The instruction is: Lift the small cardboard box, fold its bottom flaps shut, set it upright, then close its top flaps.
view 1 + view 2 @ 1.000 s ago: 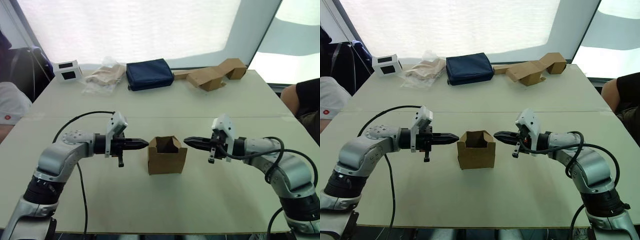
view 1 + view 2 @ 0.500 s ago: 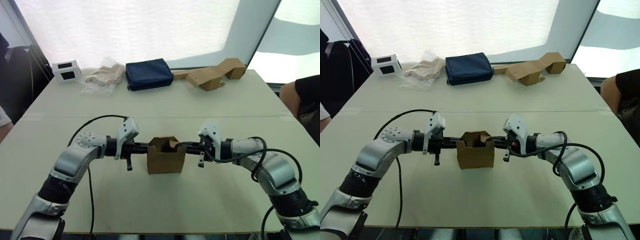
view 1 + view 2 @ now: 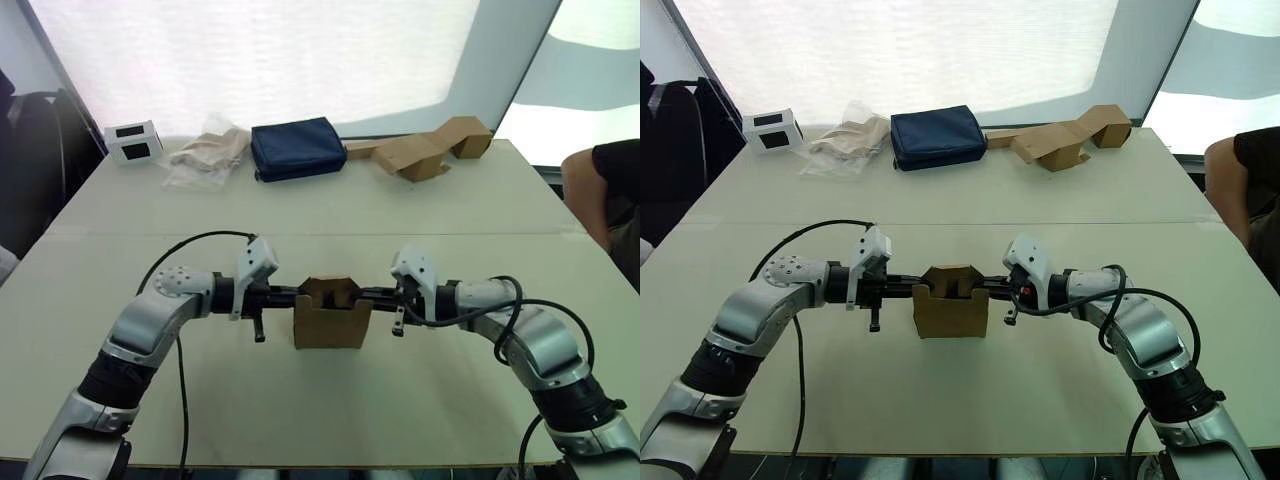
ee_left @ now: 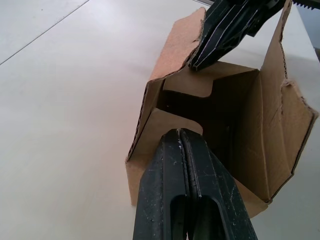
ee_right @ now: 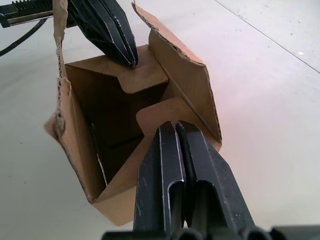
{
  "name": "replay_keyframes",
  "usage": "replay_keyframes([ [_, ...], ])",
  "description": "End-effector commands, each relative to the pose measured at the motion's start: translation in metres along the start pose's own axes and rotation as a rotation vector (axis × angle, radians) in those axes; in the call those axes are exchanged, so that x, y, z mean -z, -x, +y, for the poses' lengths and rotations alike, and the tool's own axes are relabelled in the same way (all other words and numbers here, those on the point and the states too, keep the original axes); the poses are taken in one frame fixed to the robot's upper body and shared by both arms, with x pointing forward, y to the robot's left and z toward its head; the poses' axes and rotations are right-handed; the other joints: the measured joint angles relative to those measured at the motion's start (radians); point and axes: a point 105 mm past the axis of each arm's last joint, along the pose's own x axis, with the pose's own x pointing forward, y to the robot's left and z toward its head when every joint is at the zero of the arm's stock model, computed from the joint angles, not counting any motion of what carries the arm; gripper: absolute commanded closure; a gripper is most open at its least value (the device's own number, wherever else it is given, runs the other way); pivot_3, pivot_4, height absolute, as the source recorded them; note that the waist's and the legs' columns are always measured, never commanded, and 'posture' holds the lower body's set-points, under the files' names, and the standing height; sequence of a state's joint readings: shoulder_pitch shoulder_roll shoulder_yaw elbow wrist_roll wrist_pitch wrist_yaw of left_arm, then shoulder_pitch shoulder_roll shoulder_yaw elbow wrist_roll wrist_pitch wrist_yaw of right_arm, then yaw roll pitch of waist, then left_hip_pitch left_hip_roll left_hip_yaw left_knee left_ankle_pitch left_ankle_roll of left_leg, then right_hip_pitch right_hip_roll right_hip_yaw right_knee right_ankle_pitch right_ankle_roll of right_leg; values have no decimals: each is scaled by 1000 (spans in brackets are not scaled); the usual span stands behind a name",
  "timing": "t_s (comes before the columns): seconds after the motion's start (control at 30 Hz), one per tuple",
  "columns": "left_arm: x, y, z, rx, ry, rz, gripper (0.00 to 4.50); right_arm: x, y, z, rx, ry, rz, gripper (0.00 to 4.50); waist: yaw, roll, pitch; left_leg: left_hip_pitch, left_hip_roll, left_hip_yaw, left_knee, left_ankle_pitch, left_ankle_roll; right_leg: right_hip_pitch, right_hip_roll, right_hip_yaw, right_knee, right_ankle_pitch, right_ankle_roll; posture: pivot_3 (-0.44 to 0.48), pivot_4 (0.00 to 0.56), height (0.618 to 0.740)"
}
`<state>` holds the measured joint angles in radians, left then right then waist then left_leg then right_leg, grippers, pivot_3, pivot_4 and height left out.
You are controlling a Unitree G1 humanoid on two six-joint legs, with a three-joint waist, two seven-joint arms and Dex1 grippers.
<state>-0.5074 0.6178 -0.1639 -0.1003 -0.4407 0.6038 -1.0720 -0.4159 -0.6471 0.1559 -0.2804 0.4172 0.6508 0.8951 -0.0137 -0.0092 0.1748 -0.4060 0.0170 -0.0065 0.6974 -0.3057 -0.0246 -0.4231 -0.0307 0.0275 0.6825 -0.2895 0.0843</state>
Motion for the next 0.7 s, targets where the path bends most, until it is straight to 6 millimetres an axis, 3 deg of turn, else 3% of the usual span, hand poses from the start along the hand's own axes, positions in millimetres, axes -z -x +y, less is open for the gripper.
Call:
replay_keyframes([
  [0.03,-30,22,18,-50,45,-129,4493,-32,15,-4,5,32,-115,4500,0,0,0,0,0,0,0,0,0,0,0,0,0,0,0,0,150,740],
  [0.13,-39,31,33,-90,63,-165,4493,-48,28,-5,17,28,-171,4500,1,0,0,0,0,0,0,0,0,0,0,0,0,0,0,0,150,740],
  [0.33,-23,30,56,-133,75,-120,4493,-75,45,1,41,26,-243,4500,1,0,0,0,0,0,0,0,0,0,0,0,0,0,0,0,150,740],
  [0.5,4,7,63,-87,121,-74,4493,-68,38,58,-154,37,-146,4500,5,0,0,-1,0,-1,0,0,0,0,0,-1,0,0,0,0,150,740],
  [0.7,19,-10,59,-15,155,-45,4493,-59,26,81,-199,36,-116,4500,-2,-1,0,-1,-1,0,0,0,0,-1,0,-1,0,0,0,0,150,740],
])
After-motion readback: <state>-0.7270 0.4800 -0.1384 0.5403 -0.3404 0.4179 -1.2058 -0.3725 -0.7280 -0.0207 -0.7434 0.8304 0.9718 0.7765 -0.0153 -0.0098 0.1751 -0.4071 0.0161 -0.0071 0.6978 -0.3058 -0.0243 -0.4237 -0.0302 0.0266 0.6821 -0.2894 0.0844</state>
